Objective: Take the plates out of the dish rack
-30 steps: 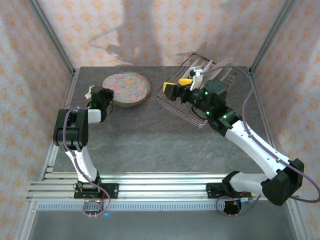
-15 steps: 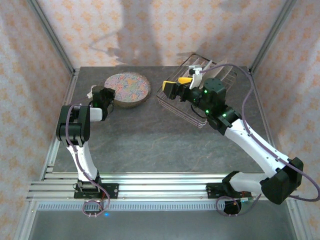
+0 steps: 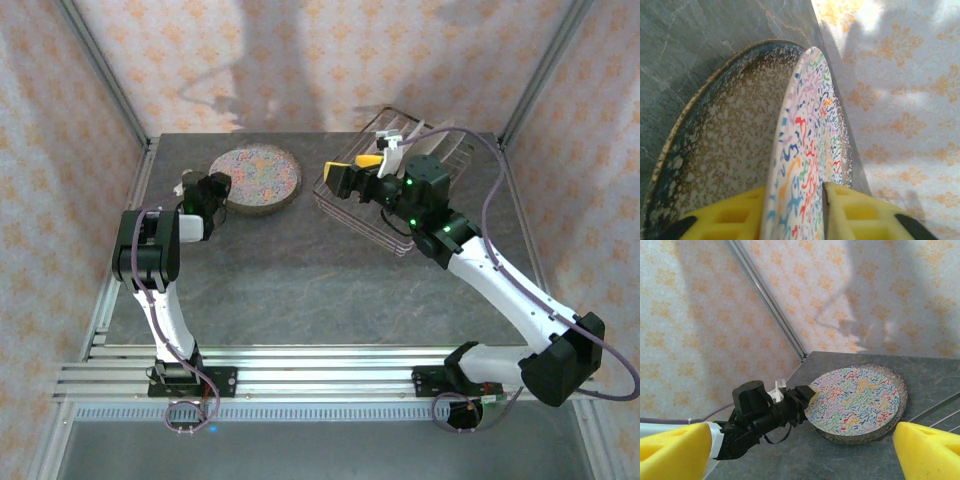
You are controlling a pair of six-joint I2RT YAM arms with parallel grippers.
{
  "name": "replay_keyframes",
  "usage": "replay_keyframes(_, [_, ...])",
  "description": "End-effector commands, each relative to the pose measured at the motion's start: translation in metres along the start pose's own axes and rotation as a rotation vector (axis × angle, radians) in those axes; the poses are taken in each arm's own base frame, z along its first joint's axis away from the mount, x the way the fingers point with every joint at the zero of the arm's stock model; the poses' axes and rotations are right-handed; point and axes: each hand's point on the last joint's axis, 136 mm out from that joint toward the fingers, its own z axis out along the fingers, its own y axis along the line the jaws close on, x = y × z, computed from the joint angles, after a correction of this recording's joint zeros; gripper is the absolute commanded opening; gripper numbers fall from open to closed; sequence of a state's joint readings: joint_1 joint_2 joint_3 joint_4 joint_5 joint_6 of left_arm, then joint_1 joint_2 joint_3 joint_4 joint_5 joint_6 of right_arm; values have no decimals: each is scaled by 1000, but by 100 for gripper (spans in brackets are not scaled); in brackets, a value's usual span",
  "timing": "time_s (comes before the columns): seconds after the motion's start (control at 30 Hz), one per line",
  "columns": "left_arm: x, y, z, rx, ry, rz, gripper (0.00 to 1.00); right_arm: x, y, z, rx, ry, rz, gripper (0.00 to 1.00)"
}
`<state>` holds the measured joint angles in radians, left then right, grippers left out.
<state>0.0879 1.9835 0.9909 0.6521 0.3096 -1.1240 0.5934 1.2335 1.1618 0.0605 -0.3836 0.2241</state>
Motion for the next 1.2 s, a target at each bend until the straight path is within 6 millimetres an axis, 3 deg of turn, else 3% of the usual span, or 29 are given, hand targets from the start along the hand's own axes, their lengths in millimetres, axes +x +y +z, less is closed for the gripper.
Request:
replay_keyframes(0.0, [-9,-13,1,14,4,32,39,-18,8,-4,-5,-41,-1,93])
replay_keyframes(0.2, [-7,-7,0,-36,31,43,48,-19,9,-4,-5,-44,-2,94])
replay_keyframes(0.6, [0,2,3,-177,119,80,57,-19,7,-7,9,-44,8,94])
replay_keyframes(1.17, [8,20,13,-312,199,81,61,-20,7,-11,17,-48,11,94])
